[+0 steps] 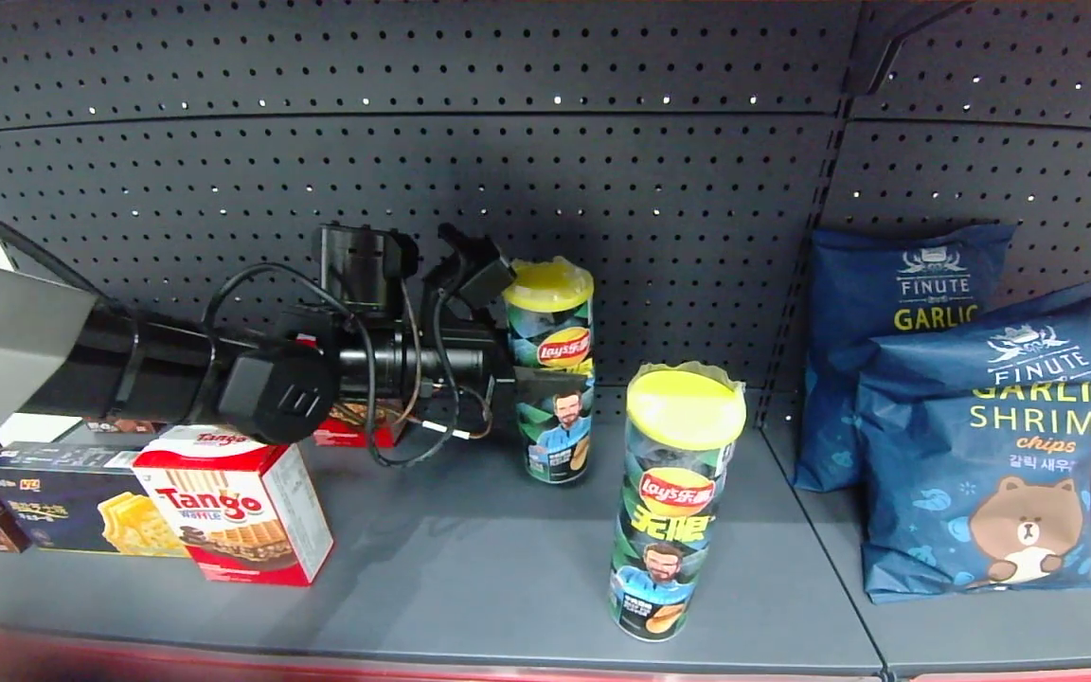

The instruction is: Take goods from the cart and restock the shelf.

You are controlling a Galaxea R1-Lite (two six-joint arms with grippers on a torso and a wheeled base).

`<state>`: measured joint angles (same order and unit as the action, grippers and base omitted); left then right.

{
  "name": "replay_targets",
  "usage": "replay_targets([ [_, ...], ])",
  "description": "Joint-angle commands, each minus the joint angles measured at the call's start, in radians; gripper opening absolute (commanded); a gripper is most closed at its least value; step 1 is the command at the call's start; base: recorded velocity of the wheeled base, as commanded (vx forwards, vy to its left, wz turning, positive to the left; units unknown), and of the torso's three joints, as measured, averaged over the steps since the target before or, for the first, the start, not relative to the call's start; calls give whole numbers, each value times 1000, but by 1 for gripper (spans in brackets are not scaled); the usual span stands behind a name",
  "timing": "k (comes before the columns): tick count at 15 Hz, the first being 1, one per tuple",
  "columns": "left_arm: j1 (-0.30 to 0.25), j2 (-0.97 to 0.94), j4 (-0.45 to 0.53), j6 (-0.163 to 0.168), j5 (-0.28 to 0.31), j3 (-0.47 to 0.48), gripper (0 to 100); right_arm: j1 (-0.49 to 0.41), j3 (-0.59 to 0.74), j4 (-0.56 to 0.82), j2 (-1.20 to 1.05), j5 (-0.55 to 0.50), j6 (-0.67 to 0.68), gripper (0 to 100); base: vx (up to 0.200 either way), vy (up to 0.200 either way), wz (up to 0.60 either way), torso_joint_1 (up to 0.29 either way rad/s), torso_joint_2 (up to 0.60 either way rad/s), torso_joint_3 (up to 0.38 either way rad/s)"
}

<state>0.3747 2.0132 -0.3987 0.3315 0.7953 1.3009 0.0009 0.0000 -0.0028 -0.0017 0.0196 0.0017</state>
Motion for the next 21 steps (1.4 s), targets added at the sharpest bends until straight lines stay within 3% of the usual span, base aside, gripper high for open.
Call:
replay_targets([
  [1,0,56,4,1,1,51,0,1,0,0,2,0,0,100,0,0,0,0,0,0],
  [12,26,144,47,0,21,170,0,1,0,0,2,0,0,100,0,0,0,0,0,0],
  [21,46,191,52,0,21,212,0,1,0,0,2,0,0,100,0,0,0,0,0,0],
])
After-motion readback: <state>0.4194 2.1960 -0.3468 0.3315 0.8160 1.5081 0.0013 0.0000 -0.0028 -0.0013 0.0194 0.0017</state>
